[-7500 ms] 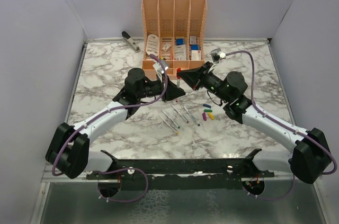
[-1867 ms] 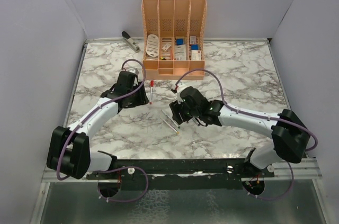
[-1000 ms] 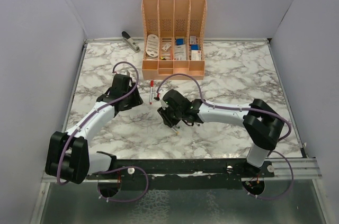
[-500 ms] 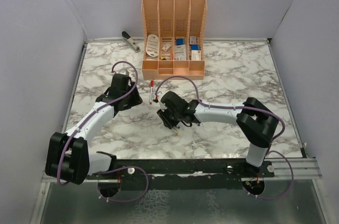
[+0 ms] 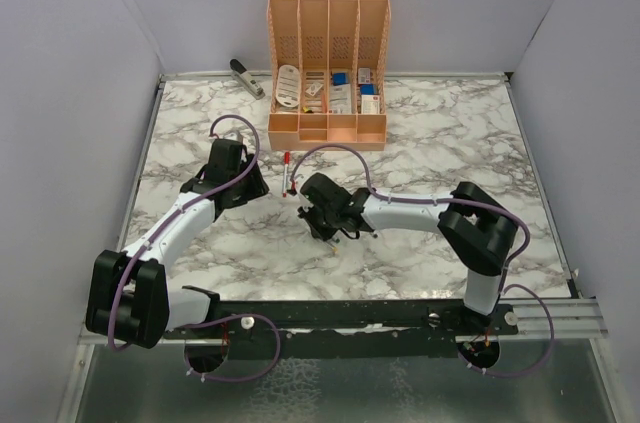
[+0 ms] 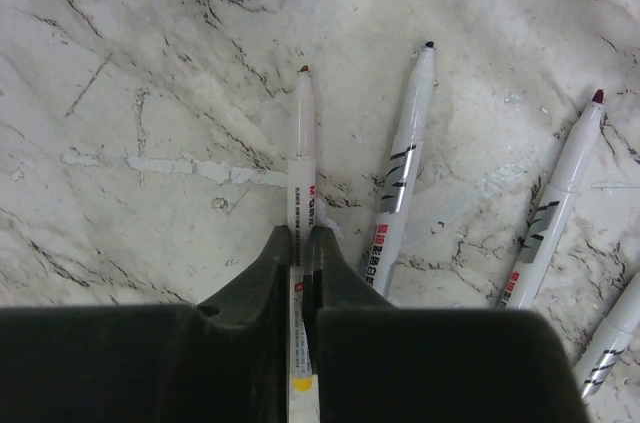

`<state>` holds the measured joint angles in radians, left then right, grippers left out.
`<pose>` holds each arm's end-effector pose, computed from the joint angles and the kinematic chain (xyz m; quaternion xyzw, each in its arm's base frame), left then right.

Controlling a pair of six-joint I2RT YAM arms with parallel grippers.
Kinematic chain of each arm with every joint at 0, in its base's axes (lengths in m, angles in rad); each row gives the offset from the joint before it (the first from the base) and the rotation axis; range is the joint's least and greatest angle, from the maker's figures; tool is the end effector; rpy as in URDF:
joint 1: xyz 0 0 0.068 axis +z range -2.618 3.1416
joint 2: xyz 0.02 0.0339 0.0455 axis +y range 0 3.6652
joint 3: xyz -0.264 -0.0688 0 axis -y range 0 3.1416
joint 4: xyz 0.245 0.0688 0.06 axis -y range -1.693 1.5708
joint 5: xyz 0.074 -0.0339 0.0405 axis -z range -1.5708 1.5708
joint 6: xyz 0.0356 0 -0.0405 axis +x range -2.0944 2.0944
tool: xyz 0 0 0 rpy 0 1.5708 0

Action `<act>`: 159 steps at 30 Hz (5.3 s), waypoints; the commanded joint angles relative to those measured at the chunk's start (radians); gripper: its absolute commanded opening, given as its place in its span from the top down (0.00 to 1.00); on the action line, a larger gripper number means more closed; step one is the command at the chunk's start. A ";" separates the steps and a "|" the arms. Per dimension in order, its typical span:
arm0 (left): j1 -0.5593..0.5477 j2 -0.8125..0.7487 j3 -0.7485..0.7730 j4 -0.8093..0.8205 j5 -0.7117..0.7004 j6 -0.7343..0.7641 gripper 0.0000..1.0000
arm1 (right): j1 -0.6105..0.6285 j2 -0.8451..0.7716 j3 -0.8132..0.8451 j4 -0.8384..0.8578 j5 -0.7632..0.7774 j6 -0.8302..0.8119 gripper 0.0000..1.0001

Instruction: Insert the pens into the pen caps

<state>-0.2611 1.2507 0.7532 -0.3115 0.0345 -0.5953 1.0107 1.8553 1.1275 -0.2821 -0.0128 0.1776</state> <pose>0.2475 -0.0674 0.2206 -0.1481 0.9163 -0.1689 0.3315 0.1990 0.3181 0.1559 -0.3904 0.8780 0.1600 0.2259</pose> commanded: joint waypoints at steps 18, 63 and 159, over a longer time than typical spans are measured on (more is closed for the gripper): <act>0.007 -0.076 -0.037 0.205 0.193 0.083 0.52 | -0.056 -0.211 0.126 0.031 0.184 0.157 0.99; -0.234 0.097 0.005 0.926 0.706 0.047 1.00 | -0.164 -0.592 -0.282 0.535 0.106 0.383 0.99; -0.234 0.120 0.006 0.583 0.594 0.212 1.00 | -0.413 -0.372 -0.310 -0.266 0.261 0.404 0.99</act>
<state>-0.4950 1.3842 0.7628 0.2527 0.6117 -0.3897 0.6018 1.5089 0.7898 -0.4610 0.2668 0.5770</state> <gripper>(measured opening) 0.130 0.044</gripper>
